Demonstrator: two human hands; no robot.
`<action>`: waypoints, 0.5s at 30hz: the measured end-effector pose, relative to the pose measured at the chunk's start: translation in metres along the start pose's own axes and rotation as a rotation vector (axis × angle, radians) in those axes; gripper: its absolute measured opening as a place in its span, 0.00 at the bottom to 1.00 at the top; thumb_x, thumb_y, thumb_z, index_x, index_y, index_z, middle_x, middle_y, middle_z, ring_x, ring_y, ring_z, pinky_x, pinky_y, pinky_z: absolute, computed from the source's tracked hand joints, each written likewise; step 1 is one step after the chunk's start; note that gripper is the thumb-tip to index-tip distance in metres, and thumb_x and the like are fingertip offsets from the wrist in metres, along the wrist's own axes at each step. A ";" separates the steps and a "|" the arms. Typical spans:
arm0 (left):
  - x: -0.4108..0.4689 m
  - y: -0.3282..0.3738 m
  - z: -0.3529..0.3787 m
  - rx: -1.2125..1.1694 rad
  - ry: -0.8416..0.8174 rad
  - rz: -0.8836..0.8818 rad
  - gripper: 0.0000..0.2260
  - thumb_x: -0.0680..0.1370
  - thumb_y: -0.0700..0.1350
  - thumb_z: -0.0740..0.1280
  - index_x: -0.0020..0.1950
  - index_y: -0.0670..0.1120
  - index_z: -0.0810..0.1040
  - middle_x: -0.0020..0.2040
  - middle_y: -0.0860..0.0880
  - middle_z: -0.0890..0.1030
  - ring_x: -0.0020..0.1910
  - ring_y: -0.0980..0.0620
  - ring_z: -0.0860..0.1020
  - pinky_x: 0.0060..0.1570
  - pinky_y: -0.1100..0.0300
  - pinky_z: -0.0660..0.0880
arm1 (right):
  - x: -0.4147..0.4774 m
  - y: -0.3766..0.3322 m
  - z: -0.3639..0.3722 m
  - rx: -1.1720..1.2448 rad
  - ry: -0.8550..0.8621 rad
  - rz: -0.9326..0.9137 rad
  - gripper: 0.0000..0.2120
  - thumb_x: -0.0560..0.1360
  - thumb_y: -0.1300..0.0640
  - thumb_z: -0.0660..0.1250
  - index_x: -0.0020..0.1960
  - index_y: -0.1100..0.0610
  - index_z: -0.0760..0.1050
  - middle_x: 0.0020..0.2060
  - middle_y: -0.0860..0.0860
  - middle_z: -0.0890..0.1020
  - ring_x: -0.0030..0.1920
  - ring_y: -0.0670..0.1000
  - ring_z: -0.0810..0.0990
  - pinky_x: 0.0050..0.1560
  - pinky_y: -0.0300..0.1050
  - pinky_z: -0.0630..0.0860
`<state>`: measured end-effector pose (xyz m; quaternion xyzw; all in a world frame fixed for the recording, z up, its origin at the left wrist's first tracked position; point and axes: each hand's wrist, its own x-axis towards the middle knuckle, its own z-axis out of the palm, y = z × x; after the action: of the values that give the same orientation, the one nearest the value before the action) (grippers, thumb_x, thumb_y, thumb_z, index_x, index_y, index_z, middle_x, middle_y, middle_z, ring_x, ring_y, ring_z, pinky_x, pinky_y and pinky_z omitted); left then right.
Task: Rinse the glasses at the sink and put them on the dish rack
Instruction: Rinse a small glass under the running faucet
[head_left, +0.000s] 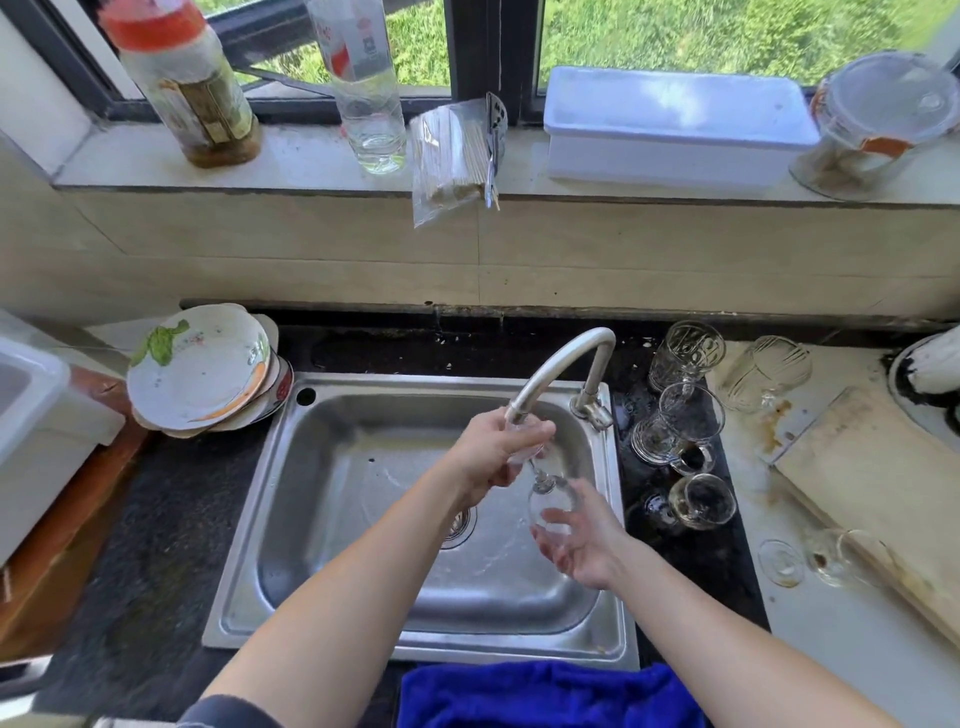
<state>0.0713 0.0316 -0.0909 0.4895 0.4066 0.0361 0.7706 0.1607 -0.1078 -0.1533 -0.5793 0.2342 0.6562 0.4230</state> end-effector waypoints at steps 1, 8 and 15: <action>0.002 -0.001 -0.001 0.021 0.053 0.006 0.09 0.75 0.47 0.72 0.41 0.45 0.75 0.29 0.49 0.76 0.25 0.53 0.68 0.20 0.67 0.55 | 0.000 0.002 0.000 -0.077 -0.010 0.016 0.27 0.73 0.39 0.63 0.57 0.61 0.73 0.42 0.60 0.81 0.27 0.52 0.76 0.18 0.35 0.62; 0.000 -0.005 -0.014 -0.269 0.000 -0.057 0.08 0.75 0.33 0.66 0.53 0.38 0.78 0.42 0.43 0.76 0.28 0.55 0.70 0.27 0.67 0.66 | -0.013 -0.012 -0.007 -0.090 0.027 -0.092 0.25 0.76 0.41 0.62 0.58 0.62 0.72 0.45 0.61 0.80 0.30 0.54 0.78 0.22 0.37 0.69; -0.001 0.004 -0.030 -0.330 -0.113 -0.024 0.12 0.79 0.33 0.59 0.61 0.37 0.75 0.39 0.47 0.81 0.26 0.58 0.71 0.25 0.68 0.67 | -0.036 -0.040 0.000 -0.897 -0.100 -0.655 0.24 0.72 0.52 0.73 0.67 0.48 0.73 0.63 0.46 0.74 0.65 0.48 0.72 0.64 0.49 0.68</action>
<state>0.0519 0.0553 -0.0925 0.3528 0.3572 0.0655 0.8623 0.1930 -0.0964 -0.1114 -0.7132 -0.2808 0.5525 0.3273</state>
